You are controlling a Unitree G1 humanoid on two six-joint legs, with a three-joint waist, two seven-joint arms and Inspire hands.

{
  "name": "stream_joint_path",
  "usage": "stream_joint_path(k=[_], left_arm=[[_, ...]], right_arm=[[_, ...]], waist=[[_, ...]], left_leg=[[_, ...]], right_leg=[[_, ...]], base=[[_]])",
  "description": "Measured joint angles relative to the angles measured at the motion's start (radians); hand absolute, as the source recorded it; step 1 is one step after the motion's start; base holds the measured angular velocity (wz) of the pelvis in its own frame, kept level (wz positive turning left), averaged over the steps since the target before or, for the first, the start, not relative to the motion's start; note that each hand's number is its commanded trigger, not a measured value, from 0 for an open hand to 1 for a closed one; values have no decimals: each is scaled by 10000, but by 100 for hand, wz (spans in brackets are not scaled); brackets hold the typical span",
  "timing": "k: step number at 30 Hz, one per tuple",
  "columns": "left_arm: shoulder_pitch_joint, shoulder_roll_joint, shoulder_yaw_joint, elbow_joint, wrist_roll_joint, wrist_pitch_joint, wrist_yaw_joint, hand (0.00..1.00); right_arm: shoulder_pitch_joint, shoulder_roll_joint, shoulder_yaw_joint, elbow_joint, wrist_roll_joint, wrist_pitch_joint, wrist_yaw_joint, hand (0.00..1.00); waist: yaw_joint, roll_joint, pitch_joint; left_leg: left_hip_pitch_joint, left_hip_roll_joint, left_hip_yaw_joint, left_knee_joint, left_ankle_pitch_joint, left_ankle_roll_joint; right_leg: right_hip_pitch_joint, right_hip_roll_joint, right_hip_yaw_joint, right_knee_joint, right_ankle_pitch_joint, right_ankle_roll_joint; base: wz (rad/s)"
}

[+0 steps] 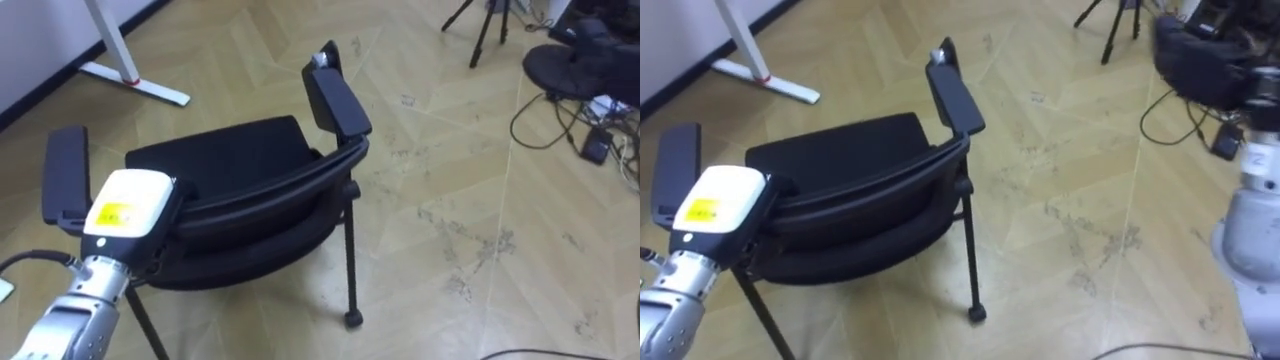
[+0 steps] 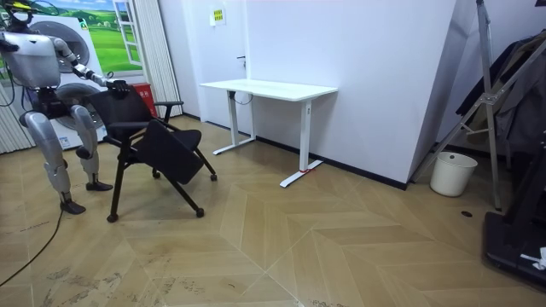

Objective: Push chair

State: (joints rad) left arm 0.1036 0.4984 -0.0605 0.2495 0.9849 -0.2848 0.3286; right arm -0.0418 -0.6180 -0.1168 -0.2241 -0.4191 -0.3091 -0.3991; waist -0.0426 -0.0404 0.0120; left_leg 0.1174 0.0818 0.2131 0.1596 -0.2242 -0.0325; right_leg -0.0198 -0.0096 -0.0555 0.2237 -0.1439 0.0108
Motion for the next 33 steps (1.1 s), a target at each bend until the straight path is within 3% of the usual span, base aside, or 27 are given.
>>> stream_joint_path(k=[3,4,13,23,29,33], left_arm=[[-9,111,-21,-179,22,-82,-192,100],[-12,244,-65,-207,20,-123,-194,100],[-230,605,-125,-197,73,-373,-419,100],[-302,703,-179,-218,71,-589,-367,100],[-411,719,-297,-221,73,-674,-422,100],[-543,816,-381,-219,74,-676,-528,100]], right_arm=[[-28,-446,407,-44,-266,21,850,0],[-163,-572,645,-18,-260,46,1184,0],[-791,-626,1851,-119,-500,5,3120,0],[-902,-960,2571,-116,-1233,23,4450,0],[-904,-1489,3195,-193,-1282,60,5158,0],[-921,-1738,3719,-328,-1392,66,5841,0]], waist=[[219,-132,-64],[258,-175,-53],[529,-438,24],[647,-467,7],[769,-506,0],[817,-648,-5]], left_leg=[[20,8,-60,3,0,-1],[64,15,-112,3,1,-1],[283,111,-249,-77,7,-15],[135,103,-395,-90,7,-16],[168,111,-535,-90,7,-17],[172,112,-530,-88,15,-30]], right_leg=[[9,5,-31,-30,2,-3],[45,7,-42,-37,2,-3],[402,79,-270,-227,35,-58],[437,61,-434,-381,40,-64],[511,62,-543,-397,39,-63],[528,59,-584,-396,38,-62]], base=[[1],[4],[5],[4],[3],[0]])
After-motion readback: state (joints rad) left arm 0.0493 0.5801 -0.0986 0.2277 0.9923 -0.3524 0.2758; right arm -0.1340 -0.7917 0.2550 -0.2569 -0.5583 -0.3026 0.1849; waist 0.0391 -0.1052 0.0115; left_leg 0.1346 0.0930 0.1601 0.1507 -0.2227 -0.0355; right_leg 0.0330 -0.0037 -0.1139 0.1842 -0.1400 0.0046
